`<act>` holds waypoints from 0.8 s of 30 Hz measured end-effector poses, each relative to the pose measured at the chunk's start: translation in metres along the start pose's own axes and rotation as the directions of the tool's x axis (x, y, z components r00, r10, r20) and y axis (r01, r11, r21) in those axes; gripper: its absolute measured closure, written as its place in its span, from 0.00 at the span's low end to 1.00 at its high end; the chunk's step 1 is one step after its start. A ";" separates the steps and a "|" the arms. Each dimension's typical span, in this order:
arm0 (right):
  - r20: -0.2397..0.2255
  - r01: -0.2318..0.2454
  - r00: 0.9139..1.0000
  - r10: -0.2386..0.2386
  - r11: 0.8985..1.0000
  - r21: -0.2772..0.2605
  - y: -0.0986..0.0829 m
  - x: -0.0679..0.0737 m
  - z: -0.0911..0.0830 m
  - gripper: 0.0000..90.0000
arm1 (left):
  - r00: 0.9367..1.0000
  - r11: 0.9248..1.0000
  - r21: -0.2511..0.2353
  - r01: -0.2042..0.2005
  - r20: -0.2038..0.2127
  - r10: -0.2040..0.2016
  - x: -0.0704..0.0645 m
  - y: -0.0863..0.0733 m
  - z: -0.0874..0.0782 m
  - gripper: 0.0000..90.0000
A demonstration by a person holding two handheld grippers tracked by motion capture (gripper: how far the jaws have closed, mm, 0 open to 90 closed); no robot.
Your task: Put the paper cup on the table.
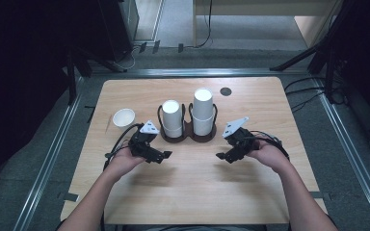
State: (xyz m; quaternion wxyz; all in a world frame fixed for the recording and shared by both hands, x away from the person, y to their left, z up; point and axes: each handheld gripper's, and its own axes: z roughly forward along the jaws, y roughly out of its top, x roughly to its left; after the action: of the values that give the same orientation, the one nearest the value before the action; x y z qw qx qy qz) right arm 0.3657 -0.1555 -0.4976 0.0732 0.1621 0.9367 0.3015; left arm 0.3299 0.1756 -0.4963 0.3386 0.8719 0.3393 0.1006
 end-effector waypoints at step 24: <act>-0.003 0.017 1.000 -0.017 1.000 0.019 -0.002 0.006 0.004 0.25 | 0.993 0.990 0.087 -0.110 0.060 0.105 -0.026 0.007 0.031 0.05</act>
State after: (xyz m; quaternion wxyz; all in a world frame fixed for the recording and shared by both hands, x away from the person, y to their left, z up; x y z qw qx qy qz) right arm 0.3607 -0.1532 -0.5023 0.0727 0.1544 0.9411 0.2921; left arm 0.3264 0.1385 -0.5139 0.3020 0.9058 0.2863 0.0793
